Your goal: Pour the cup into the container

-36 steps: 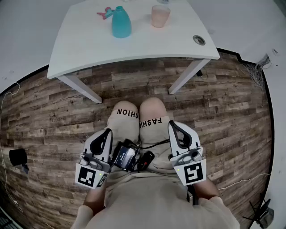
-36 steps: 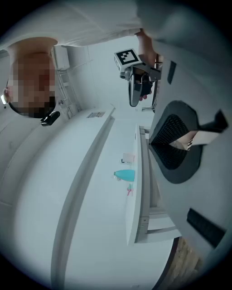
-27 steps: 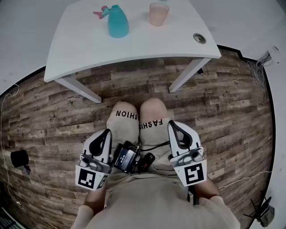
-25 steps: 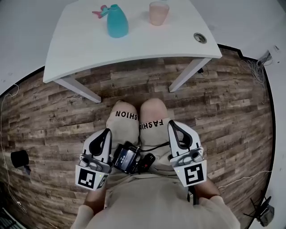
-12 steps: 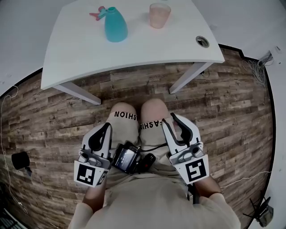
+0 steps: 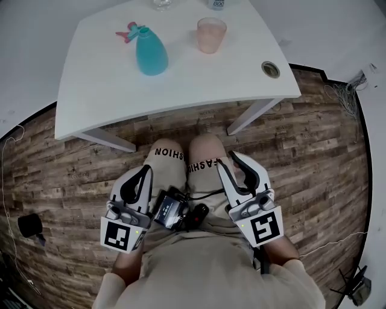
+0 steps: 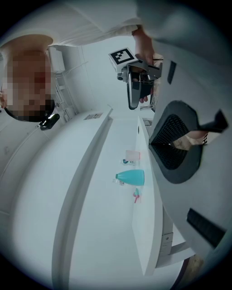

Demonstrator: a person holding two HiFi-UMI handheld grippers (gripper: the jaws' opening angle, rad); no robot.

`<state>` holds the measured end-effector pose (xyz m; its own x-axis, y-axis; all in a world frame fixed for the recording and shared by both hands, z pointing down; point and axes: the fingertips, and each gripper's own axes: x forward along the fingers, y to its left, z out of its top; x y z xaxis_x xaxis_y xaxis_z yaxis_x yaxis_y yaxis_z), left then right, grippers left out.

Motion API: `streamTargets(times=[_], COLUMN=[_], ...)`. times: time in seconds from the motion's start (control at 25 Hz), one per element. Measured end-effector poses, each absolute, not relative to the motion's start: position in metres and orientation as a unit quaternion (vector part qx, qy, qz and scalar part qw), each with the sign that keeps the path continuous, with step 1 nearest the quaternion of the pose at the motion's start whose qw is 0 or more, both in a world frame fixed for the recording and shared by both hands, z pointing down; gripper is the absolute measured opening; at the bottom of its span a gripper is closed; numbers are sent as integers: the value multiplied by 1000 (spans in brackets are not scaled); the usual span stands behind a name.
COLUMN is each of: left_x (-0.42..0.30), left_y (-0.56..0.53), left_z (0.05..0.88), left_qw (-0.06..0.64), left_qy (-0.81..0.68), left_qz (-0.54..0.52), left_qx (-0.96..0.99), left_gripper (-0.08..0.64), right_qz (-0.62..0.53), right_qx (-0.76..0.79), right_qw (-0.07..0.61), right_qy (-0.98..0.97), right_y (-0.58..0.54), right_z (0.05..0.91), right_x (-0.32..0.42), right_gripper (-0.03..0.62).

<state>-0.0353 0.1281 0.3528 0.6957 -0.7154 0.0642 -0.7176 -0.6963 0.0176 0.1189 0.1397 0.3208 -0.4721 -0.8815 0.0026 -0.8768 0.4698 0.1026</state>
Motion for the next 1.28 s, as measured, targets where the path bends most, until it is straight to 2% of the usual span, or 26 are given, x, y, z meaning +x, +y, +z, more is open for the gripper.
streamTargets(times=[0.68, 1.28], left_x=[-27, -24], left_y=[79, 87], left_z=[351, 353], left_qw=[10, 12], left_qy=[-394, -395], left_qz=[38, 40], left_qx=[918, 918], left_gripper=[6, 6], right_qz=[-31, -30], right_qx=[507, 510], right_qw=[31, 31], right_qy=[-861, -859], right_y=[90, 100], right_z=[324, 324], right_x=[126, 131], right_gripper=[84, 84])
